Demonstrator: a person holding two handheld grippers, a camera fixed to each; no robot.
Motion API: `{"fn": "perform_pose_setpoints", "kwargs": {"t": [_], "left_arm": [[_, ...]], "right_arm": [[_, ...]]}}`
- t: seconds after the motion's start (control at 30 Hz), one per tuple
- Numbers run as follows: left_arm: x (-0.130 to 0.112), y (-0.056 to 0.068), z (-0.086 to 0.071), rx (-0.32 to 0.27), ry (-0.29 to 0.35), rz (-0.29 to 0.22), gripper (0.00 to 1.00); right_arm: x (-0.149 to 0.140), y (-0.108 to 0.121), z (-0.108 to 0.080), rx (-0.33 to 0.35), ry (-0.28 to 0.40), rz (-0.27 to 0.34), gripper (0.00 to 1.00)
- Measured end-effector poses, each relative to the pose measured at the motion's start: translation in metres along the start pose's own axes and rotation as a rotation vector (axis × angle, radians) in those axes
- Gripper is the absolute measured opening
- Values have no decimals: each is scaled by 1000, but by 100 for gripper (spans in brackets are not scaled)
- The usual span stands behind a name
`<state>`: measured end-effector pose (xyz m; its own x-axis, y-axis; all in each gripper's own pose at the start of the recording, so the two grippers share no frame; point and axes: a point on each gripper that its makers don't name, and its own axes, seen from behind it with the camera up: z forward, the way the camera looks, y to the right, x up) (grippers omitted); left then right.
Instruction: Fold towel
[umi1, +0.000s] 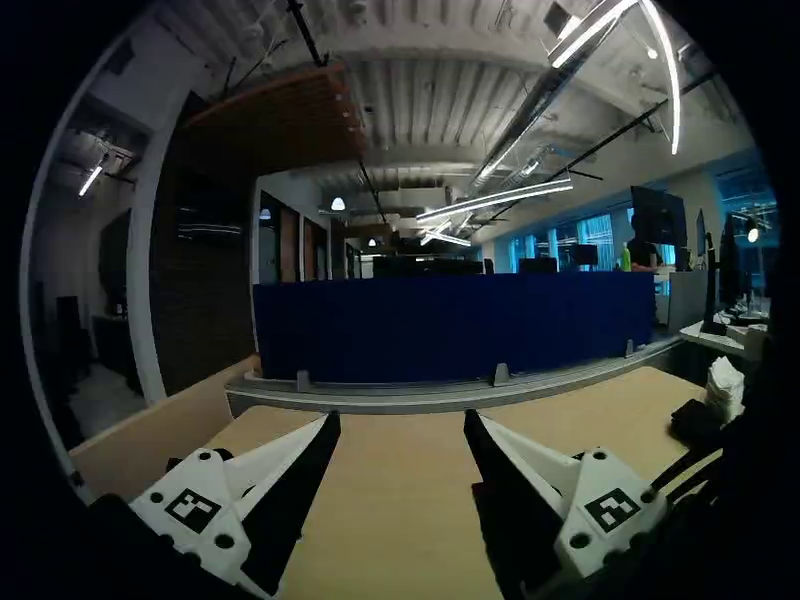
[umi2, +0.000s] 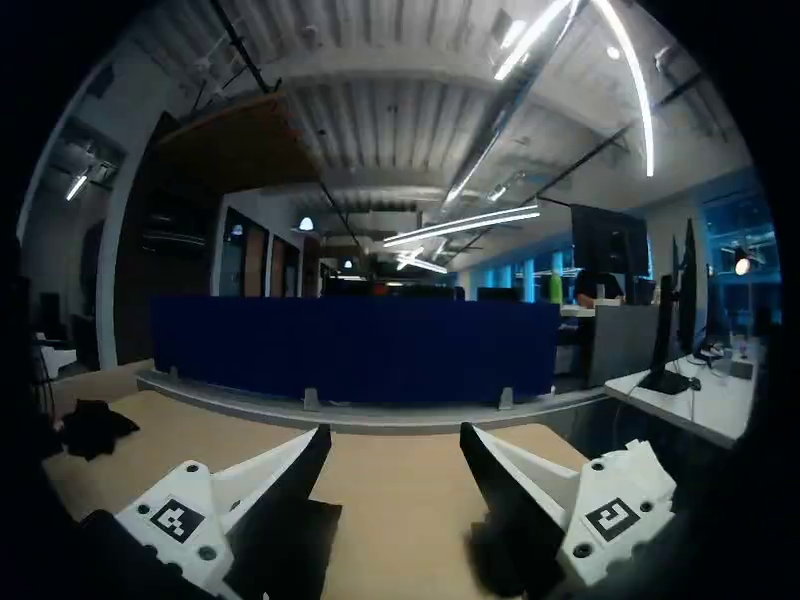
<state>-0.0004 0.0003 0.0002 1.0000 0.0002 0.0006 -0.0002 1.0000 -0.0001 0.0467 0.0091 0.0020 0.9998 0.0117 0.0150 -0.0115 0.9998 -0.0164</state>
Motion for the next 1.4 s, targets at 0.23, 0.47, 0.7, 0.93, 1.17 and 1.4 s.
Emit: {"fn": "perform_pose_setpoints", "kwargs": {"t": [0.23,0.47,0.7,0.93,1.17,1.4], "left_arm": [[-14,18,8,-16,-34,19,92],[-7,29,8,-58,-54,35,92],[-14,45,3,-153,-115,77,92],[-31,80,-9,-315,-199,123,92],[-51,100,-16,-417,-255,164,92],[-79,106,-15,-445,-300,179,92]], "right_arm": [[23,-7,2,24,-14,0,100],[31,-16,6,60,-42,-41,100],[23,-45,1,195,-134,-110,100],[-9,-89,-18,418,-292,-177,100],[-29,-103,-24,484,-356,-218,100],[-58,-105,-25,499,-408,-237,100]]}}
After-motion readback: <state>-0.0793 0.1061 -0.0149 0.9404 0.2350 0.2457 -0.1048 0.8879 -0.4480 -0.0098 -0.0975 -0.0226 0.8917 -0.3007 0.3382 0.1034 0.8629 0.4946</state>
